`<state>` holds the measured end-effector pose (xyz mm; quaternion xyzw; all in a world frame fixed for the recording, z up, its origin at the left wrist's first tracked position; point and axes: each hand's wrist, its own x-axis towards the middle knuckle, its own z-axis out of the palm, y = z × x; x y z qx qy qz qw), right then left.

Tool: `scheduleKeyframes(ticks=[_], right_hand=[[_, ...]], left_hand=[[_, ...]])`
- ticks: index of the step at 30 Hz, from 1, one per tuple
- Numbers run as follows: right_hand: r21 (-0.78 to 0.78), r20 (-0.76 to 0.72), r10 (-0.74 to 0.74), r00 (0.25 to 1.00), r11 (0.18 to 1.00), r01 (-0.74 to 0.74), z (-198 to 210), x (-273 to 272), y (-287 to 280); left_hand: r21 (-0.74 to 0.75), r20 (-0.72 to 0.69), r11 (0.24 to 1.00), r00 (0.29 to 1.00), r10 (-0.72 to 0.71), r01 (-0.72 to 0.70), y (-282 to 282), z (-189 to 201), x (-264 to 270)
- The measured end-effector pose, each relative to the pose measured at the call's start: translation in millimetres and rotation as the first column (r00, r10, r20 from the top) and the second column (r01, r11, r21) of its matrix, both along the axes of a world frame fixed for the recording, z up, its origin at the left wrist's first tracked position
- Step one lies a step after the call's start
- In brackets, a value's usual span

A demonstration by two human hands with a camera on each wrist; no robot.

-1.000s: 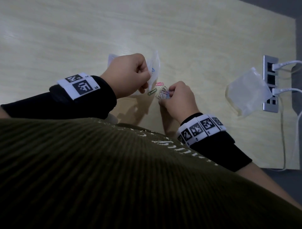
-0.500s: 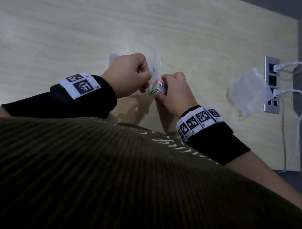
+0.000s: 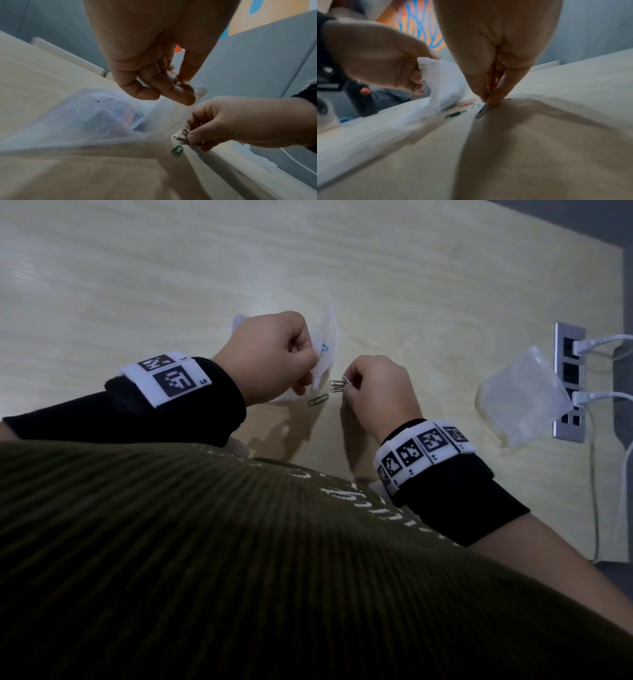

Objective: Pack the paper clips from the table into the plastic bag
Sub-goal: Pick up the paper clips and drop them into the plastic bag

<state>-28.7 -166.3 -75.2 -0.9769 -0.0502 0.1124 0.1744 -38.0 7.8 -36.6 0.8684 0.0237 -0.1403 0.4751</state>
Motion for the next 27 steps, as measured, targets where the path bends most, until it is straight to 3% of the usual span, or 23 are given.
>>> scheduleKeyframes(ticks=[4, 7, 11, 13, 18, 22, 25, 27], right_hand=[[0.253, -0.095, -0.231, 0.968, 0.935, 0.248, 8.5, 5.1, -5.4], [0.556, -0.295, -0.328, 0.898, 0.705, 0.440, 26.1, 10.1, -4.1], [0.728, -0.492, -0.266, 0.829, 0.396, 0.560, 51.2, 17.3, 5.3], [0.727, -0.539, -0.226, 0.811, 0.361, 0.584, 57.9, 19.0, 11.9], [0.626, -0.473, -0.229, 0.851, 0.593, 0.507, 56.2, 20.6, 25.6], [0.551, -0.471, -0.155, 0.869, 0.717, 0.427, 60.7, 22.9, 26.5], [0.406, -0.275, -0.055, 0.960, 0.898, 0.167, 67.3, 21.2, 19.9], [0.276, -0.185, 0.023, 0.982, 0.961, 0.030, 69.7, 19.0, 15.7]], left_hand=[[0.001, -0.007, 1.000, 1.000, -0.007, 0.007, 0.7, -0.7, 0.1], [0.000, -0.014, 1.000, 1.000, -0.008, 0.008, -0.3, -0.9, 0.3], [0.000, -0.016, 1.000, 1.000, -0.019, 0.019, -1.2, -0.2, 0.9], [0.004, -0.015, 1.000, 0.999, -0.030, 0.030, -2.0, 0.3, 0.4], [0.004, 0.001, 0.999, 0.999, -0.042, 0.042, -2.0, 0.3, -0.5], [-0.006, 0.003, 1.000, 1.000, -0.010, 0.011, 0.0, -1.2, 0.2], [-0.017, 0.001, 1.000, 1.000, 0.006, -0.006, -0.3, -2.0, 0.4], [-0.016, 0.004, 1.000, 1.000, 0.008, -0.008, -0.6, -2.2, 0.3]])
